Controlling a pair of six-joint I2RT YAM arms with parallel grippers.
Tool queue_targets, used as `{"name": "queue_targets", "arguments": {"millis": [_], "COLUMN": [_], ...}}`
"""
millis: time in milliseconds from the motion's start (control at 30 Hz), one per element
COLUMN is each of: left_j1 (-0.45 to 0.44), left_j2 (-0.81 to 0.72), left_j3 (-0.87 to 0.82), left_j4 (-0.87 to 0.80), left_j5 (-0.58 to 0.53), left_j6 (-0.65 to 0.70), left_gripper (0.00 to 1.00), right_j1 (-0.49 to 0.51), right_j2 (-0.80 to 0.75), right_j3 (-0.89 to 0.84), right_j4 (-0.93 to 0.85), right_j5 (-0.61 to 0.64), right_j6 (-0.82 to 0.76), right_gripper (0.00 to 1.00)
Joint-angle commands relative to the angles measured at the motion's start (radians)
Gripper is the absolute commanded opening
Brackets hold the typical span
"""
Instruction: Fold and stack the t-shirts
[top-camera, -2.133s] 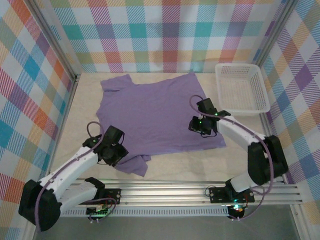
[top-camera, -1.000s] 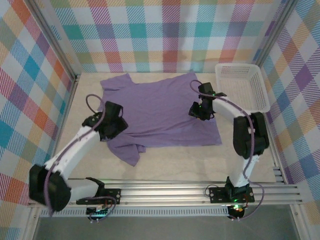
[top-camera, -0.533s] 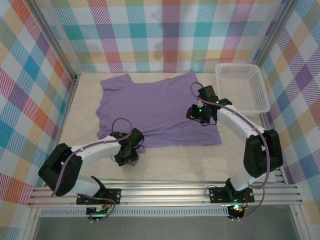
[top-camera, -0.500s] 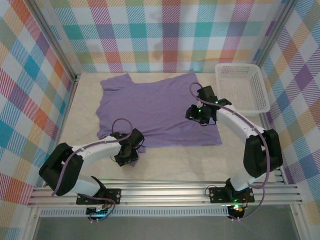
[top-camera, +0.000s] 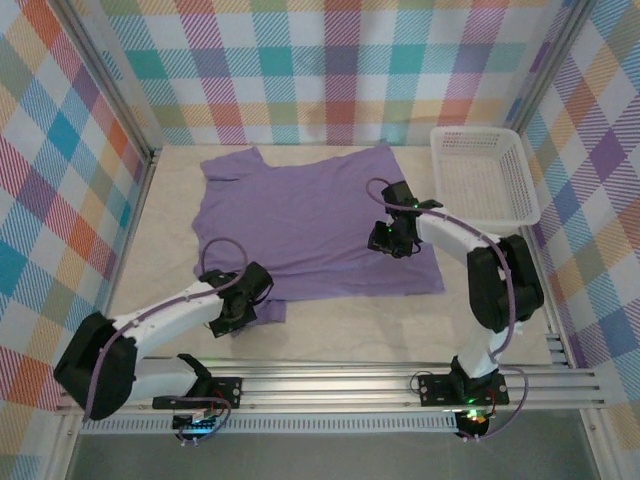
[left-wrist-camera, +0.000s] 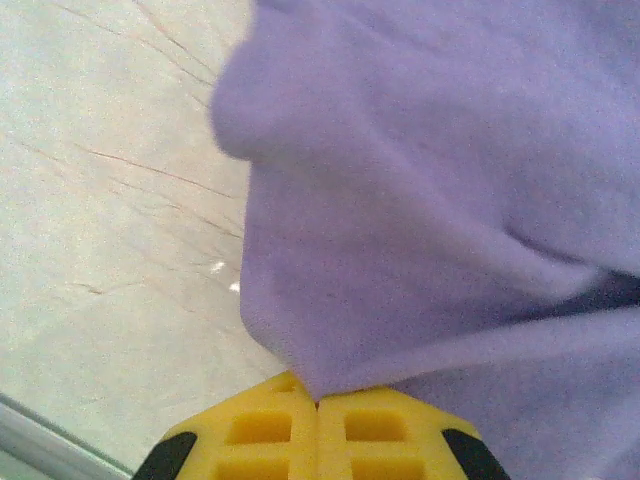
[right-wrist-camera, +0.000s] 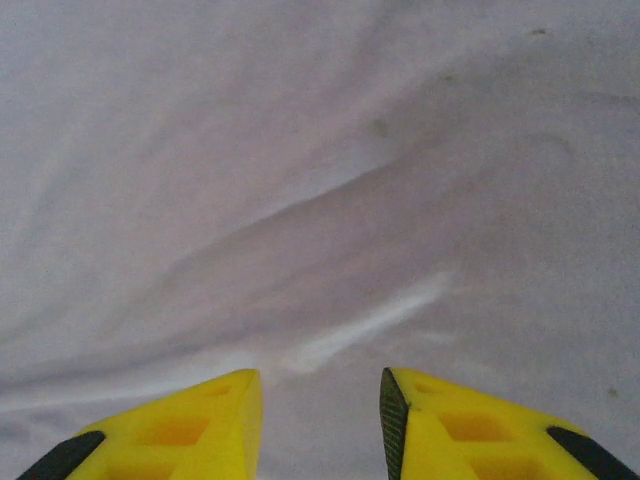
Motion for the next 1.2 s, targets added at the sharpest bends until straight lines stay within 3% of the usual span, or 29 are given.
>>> {"name": "queue_targets", "arguments": {"millis": [0,233,367,400,500,533,600,667,833,1000,1167], "left_j1": [0.033,0.068,0.062,0.062,0.053,0.039,0.008,-0.053,-0.203,-0.225,-0.231], "left_j2": [-0.043,-0.061,-0.080,-0.087,-0.136,-0.164,-0.201,-0.165,0.119,0.330,0.397], "left_j3": [0.011,0.001,0.034,0.046,0.086,0.105,0.126,0.122,0.209,0.224,0.153], "left_j4": [-0.117,-0.131,-0.135,-0.162,-0.255,-0.265,-0.221,-0.083,0.067,0.081,0.184], "left_j5": [-0.060,-0.067,-0.048,-0.051,-0.083,-0.091,-0.046,0.085,0.163,0.197,0.238], "left_j6": [0.023,0.038,0.031,0.013,-0.049,-0.054,-0.064,-0.081,-0.057,-0.021,-0.017], "left_gripper": [0.00,0.00,0.07,0.14,0.48,0.50,0.48,0.46,0.48,0.44,0.37], "right_j1": [-0.026,-0.046,-0.046,-0.046,-0.046,-0.046,-0.046,-0.047,-0.048,-0.049,-0.050], "right_j2": [0.056,0.053,0.004,-0.013,-0.062,-0.079,-0.117,-0.156,-0.222,-0.246,-0.248], "right_j3": [0.028,0.057,0.045,0.038,0.009,-0.005,-0.040,-0.075,-0.121,-0.129,-0.119], "right_j4": [-0.025,-0.030,-0.041,-0.046,-0.050,-0.050,-0.047,-0.040,-0.038,-0.044,-0.050], "right_j5": [0.028,0.026,0.034,0.041,0.059,0.062,0.067,0.060,0.043,0.041,0.051], "right_j6": [-0.003,-0.004,-0.002,-0.003,-0.006,-0.006,-0.005,-0.004,0.008,0.020,0.013], "right_gripper": [0.37,0.36,0.36,0.36,0.36,0.36,0.36,0.37,0.37,0.37,0.37]}}
